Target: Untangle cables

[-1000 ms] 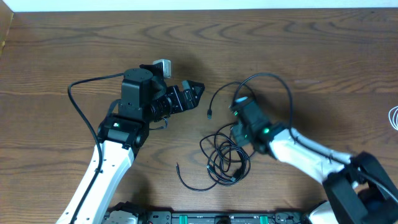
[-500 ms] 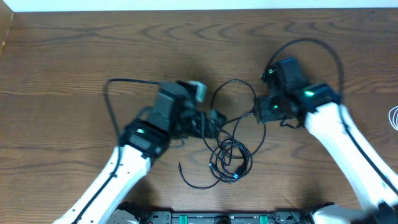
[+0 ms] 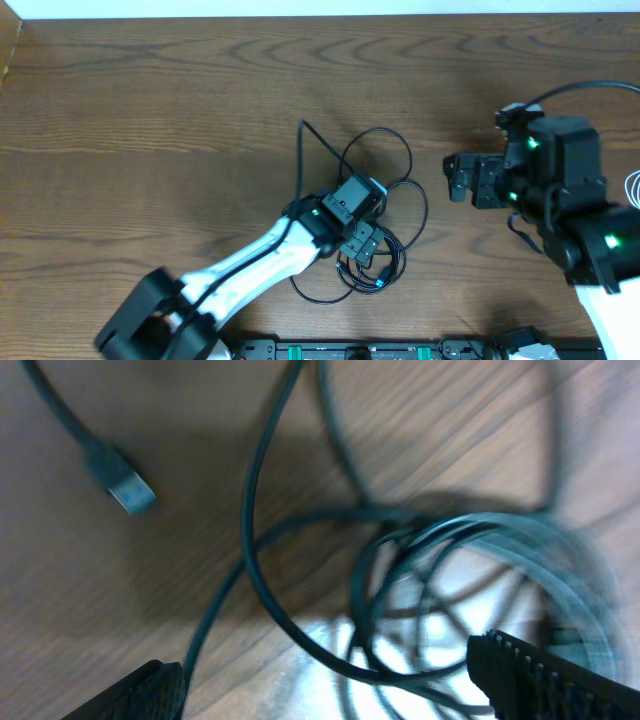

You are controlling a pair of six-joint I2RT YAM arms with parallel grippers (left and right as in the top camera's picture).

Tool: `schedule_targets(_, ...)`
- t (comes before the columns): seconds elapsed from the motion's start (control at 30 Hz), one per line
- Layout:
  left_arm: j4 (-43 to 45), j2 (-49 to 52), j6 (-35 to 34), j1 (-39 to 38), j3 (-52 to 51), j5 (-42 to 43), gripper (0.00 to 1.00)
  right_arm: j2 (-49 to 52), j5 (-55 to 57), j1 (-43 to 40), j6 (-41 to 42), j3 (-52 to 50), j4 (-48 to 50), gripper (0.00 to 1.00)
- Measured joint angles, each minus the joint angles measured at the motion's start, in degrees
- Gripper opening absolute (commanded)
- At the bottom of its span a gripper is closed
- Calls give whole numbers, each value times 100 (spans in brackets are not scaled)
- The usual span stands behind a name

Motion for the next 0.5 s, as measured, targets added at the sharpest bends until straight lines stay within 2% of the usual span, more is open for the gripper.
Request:
schedule_targets(0.1, -7, 330, 66, 0, 0, -79, 94, -179, 2, 0, 13, 2, 4, 99)
schedule_targets(0.13, -4, 400, 81, 0, 0, -66, 86, -203, 4, 0, 15, 2, 11, 99)
schedule_targets(0.17, 0, 457, 103, 0, 2, -26, 66, -203, 2, 0, 15, 2, 9, 99)
schedule_targets(0.2, 11, 503, 136, 0, 0, 48, 38, -197, 4, 0, 15, 2, 11, 99)
schedule_targets(0.23, 28, 544, 138, 0, 0, 114, 14, -177, 4, 0, 15, 2, 11, 99)
schedule_targets(0.27, 46, 579, 138, 0, 0, 160, 8, -153, 4, 0, 15, 2, 11, 99)
schedule_targets(0.37, 155, 649, 15, 0, 2, 227, 7, -44, 4, 0, 61, 2, 11, 99)
schedule_targets(0.43, 343, 658, -345, 24, 0, 149, 7, 44, 0, 0, 142, 2, 11, 99)
schedule_targets(0.5, 566, 658, -1003, 133, 0, -138, 8, 146, 0, 2, 243, 2, 7, 99)
